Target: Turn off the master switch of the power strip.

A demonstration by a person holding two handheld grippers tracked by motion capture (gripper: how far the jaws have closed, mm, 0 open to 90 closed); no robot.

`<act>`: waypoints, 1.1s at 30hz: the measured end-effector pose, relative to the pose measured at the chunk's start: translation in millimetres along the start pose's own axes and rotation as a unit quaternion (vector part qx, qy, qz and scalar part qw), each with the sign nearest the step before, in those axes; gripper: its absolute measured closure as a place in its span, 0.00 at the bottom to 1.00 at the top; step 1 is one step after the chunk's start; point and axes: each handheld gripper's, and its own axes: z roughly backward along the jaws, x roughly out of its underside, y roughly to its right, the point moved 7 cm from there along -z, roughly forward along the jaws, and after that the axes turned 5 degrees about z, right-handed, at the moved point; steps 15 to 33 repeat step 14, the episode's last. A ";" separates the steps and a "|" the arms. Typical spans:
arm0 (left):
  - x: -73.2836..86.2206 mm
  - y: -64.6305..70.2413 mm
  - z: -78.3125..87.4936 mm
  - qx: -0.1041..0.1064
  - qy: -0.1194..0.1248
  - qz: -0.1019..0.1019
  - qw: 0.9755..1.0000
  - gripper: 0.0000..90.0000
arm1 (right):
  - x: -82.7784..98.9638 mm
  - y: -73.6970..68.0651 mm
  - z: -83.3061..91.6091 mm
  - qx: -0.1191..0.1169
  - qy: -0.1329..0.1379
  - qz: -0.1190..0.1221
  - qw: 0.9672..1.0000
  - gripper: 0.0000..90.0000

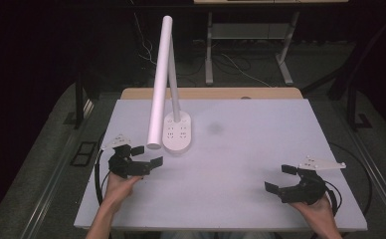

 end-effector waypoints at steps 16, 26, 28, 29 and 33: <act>26.5 30.0 3.0 0.028 -0.009 -0.039 0.999 0.00 | 1.4 -0.5 -0.6 -0.002 -0.005 -0.001 1.000 0.00; 26.5 30.0 3.0 0.028 -0.009 -0.039 0.999 0.00 | 1.4 -0.5 -0.6 -0.002 -0.005 -0.001 1.000 0.00; 26.5 30.0 3.0 0.028 -0.009 -0.039 0.999 0.00 | 1.4 -0.5 -0.6 -0.002 -0.005 -0.001 1.000 0.00; 26.5 30.0 3.0 0.028 -0.009 -0.039 0.999 0.00 | 1.4 -0.5 -0.6 -0.002 -0.005 -0.001 1.000 0.00; 26.5 30.0 3.0 0.028 -0.009 -0.039 0.999 0.00 | 1.4 -0.5 -0.6 -0.002 -0.005 -0.001 1.000 0.00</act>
